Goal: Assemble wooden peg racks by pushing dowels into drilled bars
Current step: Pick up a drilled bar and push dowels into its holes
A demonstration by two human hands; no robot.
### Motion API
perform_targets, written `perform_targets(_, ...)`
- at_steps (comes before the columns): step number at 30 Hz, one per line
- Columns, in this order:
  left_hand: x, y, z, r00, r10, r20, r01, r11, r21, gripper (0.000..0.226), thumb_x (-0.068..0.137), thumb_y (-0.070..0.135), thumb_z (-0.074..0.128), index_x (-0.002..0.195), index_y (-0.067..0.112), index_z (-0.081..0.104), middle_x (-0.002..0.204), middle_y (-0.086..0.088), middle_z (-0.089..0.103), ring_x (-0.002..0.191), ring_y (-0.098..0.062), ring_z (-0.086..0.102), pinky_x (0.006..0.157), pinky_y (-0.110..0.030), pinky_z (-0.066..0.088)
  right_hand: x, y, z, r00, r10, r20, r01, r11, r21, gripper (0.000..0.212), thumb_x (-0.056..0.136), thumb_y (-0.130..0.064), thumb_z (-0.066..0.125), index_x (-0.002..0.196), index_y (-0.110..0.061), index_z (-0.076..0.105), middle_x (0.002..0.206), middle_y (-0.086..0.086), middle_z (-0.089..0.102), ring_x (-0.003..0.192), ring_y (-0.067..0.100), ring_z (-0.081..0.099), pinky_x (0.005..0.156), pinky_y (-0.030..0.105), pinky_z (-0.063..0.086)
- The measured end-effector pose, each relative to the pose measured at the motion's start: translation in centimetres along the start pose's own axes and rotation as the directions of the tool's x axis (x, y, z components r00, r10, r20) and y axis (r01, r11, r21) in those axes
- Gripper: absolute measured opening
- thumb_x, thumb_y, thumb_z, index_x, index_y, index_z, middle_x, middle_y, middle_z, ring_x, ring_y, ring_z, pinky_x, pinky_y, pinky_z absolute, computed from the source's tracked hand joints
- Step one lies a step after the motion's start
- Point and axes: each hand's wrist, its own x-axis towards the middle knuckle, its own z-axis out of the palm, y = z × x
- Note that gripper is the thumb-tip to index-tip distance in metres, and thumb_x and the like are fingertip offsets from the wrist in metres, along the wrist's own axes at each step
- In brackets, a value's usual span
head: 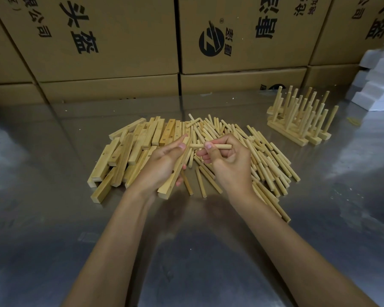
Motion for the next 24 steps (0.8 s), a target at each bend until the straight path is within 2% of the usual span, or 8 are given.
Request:
perform_targets(2, -0.2, 0.2, 0.3, 1.0, -0.005, -0.015, 0.005, 1.0, -0.001, 0.038, 0.105, 0.033, 0.051, 0.142, 0.038, 0.056, 0.152, -0.023, 0.043, 0.064, -0.01, 0.055, 0.044, -0.023, 0.045, 0.0, 0.0, 0.1, 0.996, 0.092, -0.014, -0.09, 0.99, 0.108, 0.005, 0.096, -0.003, 0.062, 0.094, 0.002, 0.062, 0.081, 0.011, 0.076, 0.08, 0.022, 0.075, 0.071, 0.026, 0.059)
perform_targets(6, -0.4, 0.5, 0.2, 0.999, 0.021, -0.037, -0.019, 0.998, 0.052, 0.039, 0.106, 0.033, 0.049, 0.144, 0.039, 0.052, 0.151, -0.023, 0.044, 0.057, -0.008, 0.058, 0.045, -0.02, 0.046, 0.4, -0.4, -0.4, 0.98, 0.193, 0.049, -0.198, 0.966, 0.166, 0.01, 0.095, -0.002, 0.062, 0.099, 0.007, 0.062, 0.084, 0.014, 0.076, 0.082, 0.022, 0.075, 0.072, 0.025, 0.06)
perform_targets(11, -0.2, 0.3, -0.4, 0.997, 0.08, -0.024, -0.076, 0.988, 0.133, 0.04, 0.105, 0.034, 0.049, 0.144, 0.041, 0.051, 0.152, -0.015, 0.047, 0.054, 0.001, 0.062, 0.047, -0.023, 0.048, 0.9, -1.1, -0.9, 0.914, 0.322, 0.247, -0.314, 0.947, -0.074, 0.013, 0.09, -0.007, 0.071, 0.099, 0.0, 0.064, 0.083, 0.01, 0.077, 0.075, 0.015, 0.073, 0.068, 0.026, 0.057)
perform_targets(13, 0.0, 0.3, -0.6, 0.993, 0.115, 0.012, -0.116, 0.98, 0.162, 0.041, 0.105, 0.034, 0.049, 0.146, 0.04, 0.05, 0.154, -0.004, 0.047, 0.058, 0.002, 0.062, 0.047, -0.025, 0.049, 0.6, -1.0, -0.7, 0.932, 0.246, 0.268, -0.134, 0.917, -0.375, 0.005, 0.095, -0.015, 0.065, 0.1, -0.014, 0.065, 0.077, 0.003, 0.074, 0.07, 0.014, 0.069, 0.066, 0.028, 0.053)
perform_targets(15, 0.0, 0.2, -0.9, 0.989, 0.141, 0.053, -0.149, 0.969, 0.199, 0.042, 0.106, 0.032, 0.048, 0.147, 0.039, 0.048, 0.153, -0.005, 0.047, 0.058, 0.001, 0.06, 0.047, -0.025, 0.049, 0.3, -0.6, -0.5, 0.952, 0.03, 0.305, 0.182, 0.746, -0.64, 0.008, 0.099, -0.019, 0.057, 0.101, -0.021, 0.064, 0.068, -0.005, 0.064, 0.061, 0.013, 0.06, 0.055, 0.029, 0.044)
perform_targets(17, 0.0, 0.1, -1.1, 0.986, 0.147, 0.077, -0.16, 0.961, 0.224, 0.042, 0.106, 0.031, 0.047, 0.147, 0.039, 0.048, 0.151, -0.012, 0.048, 0.056, 0.001, 0.058, 0.046, -0.024, 0.048, 0.1, -0.5, -0.5, 0.921, -0.13, 0.367, 0.375, 0.55, -0.746, 0.01, 0.1, -0.018, 0.051, 0.101, -0.018, 0.061, 0.068, -0.007, 0.057, 0.057, 0.014, 0.053, 0.05, 0.029, 0.033)
perform_targets(21, -0.1, 0.2, -1.5, 0.983, 0.141, 0.116, -0.165, 0.96, 0.227, 0.042, 0.107, 0.03, 0.046, 0.148, 0.035, 0.048, 0.144, -0.018, 0.052, 0.052, -0.001, 0.055, 0.046, -0.023, 0.046, -0.1, -0.8, -0.3, 0.868, -0.196, 0.456, 0.496, 0.373, -0.784, 0.007, 0.1, -0.015, 0.046, 0.098, -0.014, 0.053, 0.072, -0.004, 0.052, 0.055, 0.018, 0.048, 0.049, 0.029, 0.026)
perform_targets(24, -0.3, 0.2, -1.7, 0.98, 0.131, 0.147, -0.164, 0.957, 0.241, 0.042, 0.107, 0.028, 0.045, 0.149, 0.034, 0.047, 0.109, -0.003, 0.06, 0.048, -0.004, 0.052, 0.047, -0.023, 0.046, -0.2, -0.9, -0.3, 0.866, -0.182, 0.466, 0.501, 0.308, -0.809, 0.006, 0.097, -0.012, 0.048, 0.094, -0.017, 0.048, 0.07, -0.005, 0.049, 0.054, 0.019, 0.044, 0.048, 0.028, 0.022)
